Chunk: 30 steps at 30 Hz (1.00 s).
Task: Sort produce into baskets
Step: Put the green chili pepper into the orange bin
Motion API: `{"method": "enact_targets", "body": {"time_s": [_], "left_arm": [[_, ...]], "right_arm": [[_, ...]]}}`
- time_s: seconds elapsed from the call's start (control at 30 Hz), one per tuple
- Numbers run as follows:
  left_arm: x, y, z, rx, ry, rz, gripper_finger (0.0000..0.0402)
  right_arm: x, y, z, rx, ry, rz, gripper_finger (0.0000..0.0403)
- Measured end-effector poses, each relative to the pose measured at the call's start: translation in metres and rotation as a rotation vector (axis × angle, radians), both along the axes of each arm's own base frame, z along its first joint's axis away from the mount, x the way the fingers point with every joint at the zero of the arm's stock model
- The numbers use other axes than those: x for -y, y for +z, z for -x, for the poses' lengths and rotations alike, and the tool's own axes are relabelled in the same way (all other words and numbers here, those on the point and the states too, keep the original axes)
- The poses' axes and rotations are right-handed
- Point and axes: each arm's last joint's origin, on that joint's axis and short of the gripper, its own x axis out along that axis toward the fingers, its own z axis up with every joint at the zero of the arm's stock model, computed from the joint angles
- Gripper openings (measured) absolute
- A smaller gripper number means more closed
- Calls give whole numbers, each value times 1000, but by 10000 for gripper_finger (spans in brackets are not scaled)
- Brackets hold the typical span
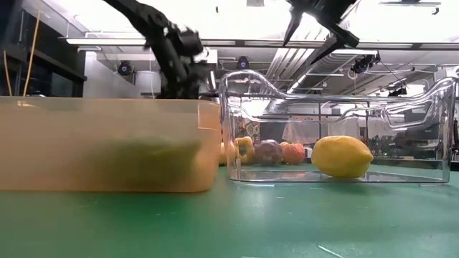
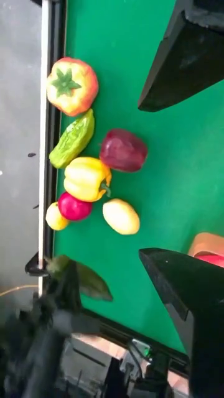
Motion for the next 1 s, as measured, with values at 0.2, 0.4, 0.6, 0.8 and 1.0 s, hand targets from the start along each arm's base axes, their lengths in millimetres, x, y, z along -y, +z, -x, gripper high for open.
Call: {"method": "enact_targets", "body": {"time_s": [0.2,0.4,0.6,0.8,1.0], "left_arm": [[65,46,-9,117,-137,-42,82],[143,67,-17,173,-272,-4,84],[214,64,-13,53,-268,-67,110],[264,61,-3,42,-175,-51,148],[300,61,6,97,-127,-17,159]], "right_arm": [[0,3,-3,-4,91,47,369],[-6,3,-5,-11,188,36,369],[-19,2,-8,-30,274,62,369],[-28,2,-10,-32,311,67,369],[-35,2,-11,-27,358,51,369]]}}
